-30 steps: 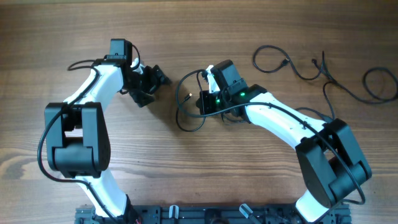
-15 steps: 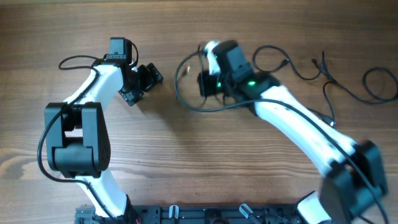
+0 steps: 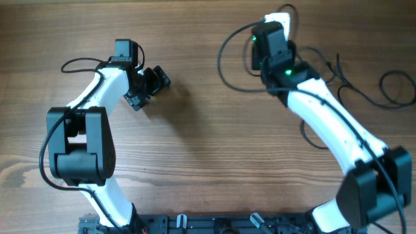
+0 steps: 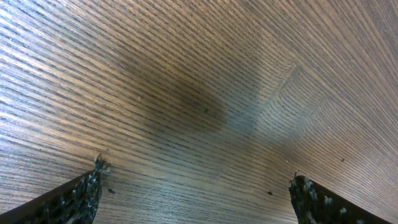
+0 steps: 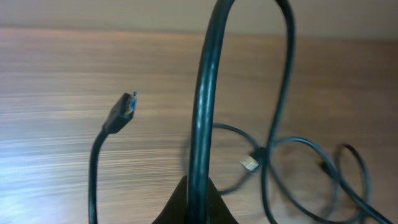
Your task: Untangle cables
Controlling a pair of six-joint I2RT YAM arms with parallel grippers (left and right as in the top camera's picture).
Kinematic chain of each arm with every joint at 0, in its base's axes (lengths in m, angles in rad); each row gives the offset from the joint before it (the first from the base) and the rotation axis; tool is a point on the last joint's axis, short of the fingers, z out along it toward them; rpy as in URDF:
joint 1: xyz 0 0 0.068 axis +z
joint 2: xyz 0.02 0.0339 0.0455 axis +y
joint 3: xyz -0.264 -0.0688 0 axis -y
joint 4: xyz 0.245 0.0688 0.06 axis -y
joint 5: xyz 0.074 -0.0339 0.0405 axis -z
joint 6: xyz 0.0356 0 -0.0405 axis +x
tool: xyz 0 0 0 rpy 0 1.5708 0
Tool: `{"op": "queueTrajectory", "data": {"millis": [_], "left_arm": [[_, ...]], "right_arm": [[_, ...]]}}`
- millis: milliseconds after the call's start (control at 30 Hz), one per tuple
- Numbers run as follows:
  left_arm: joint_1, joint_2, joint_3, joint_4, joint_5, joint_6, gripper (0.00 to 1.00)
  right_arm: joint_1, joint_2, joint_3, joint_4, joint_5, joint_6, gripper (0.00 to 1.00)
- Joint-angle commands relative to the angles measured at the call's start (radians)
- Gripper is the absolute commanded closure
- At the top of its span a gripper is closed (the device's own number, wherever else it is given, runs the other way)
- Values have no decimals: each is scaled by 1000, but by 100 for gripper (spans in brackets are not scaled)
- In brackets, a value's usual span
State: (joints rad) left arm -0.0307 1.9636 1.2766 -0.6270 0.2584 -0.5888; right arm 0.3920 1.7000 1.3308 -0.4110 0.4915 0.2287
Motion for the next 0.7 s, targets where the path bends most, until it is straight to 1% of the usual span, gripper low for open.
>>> {"op": "queueTrajectory", "data": {"millis": [0,100,200,333,567,633,667], "left_arm": [[2,11,0,3,-13,7,0],[2,11,0,3,-13,7,0],[2,11,0,3,-13,7,0],[2,11,0,3,-13,7,0],[2,11,0,3,-13,7,0],[2,11,0,3,-13,7,0],[2,11,0,3,-13,7,0]], "right_arm": [[-97,83,-11,4,59,10,96],[-177,135,-11,-10,20,88,96],[-266,184,-11,-16,-145,89,96],[-361,246,-11,-22,-270,90,96],[-492,343,-11,-61,-309,119,95],[-520,356,-11,-61,-309,114,89],[-543,360,-11,-61,-309,113,88]]}}
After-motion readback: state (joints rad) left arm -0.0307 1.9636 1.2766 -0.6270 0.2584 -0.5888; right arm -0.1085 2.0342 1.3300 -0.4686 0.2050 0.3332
